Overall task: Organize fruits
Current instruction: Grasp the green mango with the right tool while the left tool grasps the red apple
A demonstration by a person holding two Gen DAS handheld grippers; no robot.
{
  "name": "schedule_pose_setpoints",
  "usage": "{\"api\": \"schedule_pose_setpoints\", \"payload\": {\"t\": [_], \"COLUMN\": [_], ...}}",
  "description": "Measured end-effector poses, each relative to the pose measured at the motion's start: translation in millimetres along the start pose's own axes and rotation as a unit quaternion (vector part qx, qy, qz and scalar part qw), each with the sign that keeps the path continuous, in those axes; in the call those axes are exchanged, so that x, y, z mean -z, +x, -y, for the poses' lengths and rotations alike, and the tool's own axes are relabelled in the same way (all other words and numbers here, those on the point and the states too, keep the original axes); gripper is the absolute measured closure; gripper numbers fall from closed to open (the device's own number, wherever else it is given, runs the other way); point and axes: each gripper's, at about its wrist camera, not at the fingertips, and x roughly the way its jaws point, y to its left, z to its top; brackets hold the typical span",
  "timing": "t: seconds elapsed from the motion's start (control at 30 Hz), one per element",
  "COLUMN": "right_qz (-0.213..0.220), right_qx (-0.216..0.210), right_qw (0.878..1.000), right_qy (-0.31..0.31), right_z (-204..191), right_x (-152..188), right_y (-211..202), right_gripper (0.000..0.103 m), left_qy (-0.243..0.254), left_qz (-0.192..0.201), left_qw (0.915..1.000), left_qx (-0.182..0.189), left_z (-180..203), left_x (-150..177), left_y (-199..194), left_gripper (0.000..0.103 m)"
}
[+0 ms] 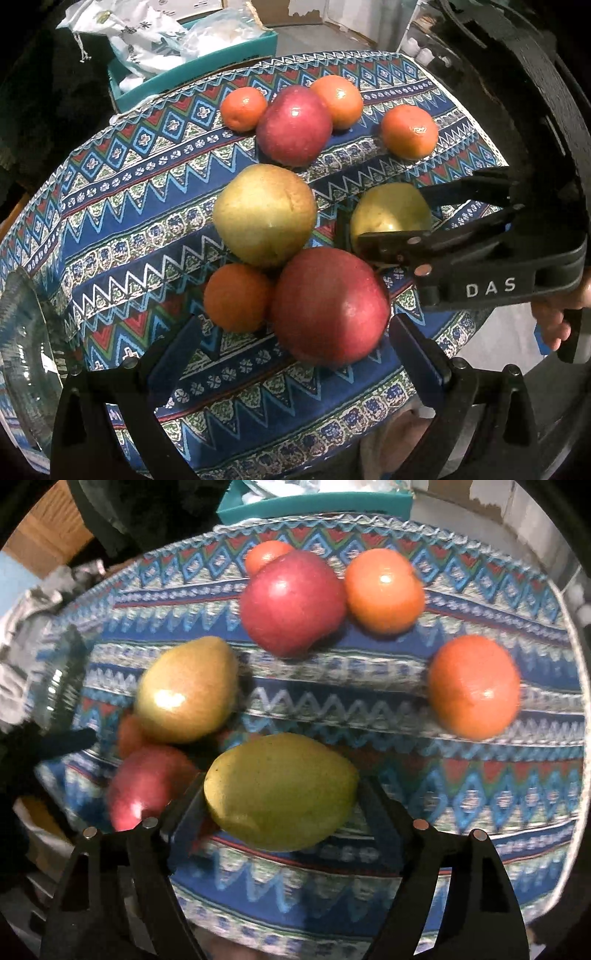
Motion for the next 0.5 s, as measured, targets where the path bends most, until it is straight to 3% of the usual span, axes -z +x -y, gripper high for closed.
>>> {"api": "schedule_pose_setpoints", "payload": {"t": [0.2,0.5], "right_qz": [-0.004,0.007], "right_qx": [0.073,0.061], "right_qw": [0.997,0.998], "right_qy": [-0.005,0.012], "right_z": [22,54], "right_x": [12,28], "right_y": [-9,-18], "right_gripper": [0.023,0.022], "left_qy": [0.006,0.043], "left_qz": [-0.007,-0.008], "left_qw": [1.0000,0.9979], "left_qx": [0.002,-0.048], "left_z": [10,30], "left_x": [-7,-10], "left_y": [8,20], "left_gripper": [0.001,0.004]}}
